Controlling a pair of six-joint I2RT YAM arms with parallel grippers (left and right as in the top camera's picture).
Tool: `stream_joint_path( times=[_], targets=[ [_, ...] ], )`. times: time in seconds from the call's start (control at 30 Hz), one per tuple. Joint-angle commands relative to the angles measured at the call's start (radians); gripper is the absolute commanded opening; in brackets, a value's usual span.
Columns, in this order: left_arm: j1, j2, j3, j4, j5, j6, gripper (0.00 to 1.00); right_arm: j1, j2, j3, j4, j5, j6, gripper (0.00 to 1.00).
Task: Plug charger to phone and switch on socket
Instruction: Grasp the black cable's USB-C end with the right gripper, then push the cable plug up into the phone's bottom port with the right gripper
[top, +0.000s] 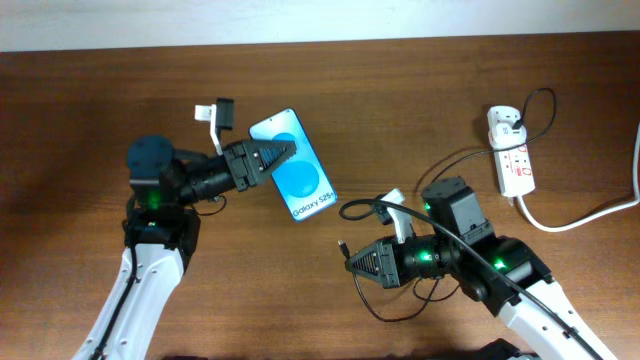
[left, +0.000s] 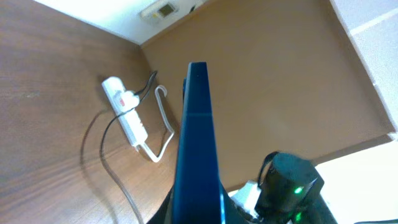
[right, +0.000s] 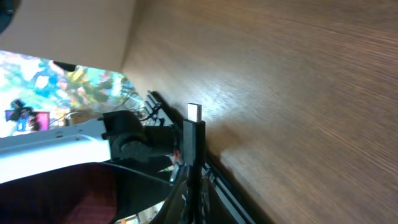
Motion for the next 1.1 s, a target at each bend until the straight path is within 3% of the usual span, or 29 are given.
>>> stream_joint_path(
  times=[0.0,0.1,0.43,1.07],
  targets=[
    [0.003,-0.008,0.021,0.031,-0.009,-0.194,0.0,0.032,-0.001,-0.004,0.11,-0.054,-0.035,0.04],
    [0.003,-0.008,0.021,0.025,0.0,-0.244,0.0,0.056,0.0,-0.004,0.217,-0.068,-0.035,0.04],
    [0.003,-0.008,0.021,0.024,0.075,-0.211,0.0,0.056,0.0,-0.004,0.371,-0.113,-0.058,0.04],
    [0.003,-0.008,0.021,0.024,0.124,-0.212,0.0,0.055,0.0,-0.004,0.344,-0.06,-0.023,0.04]
  ],
)
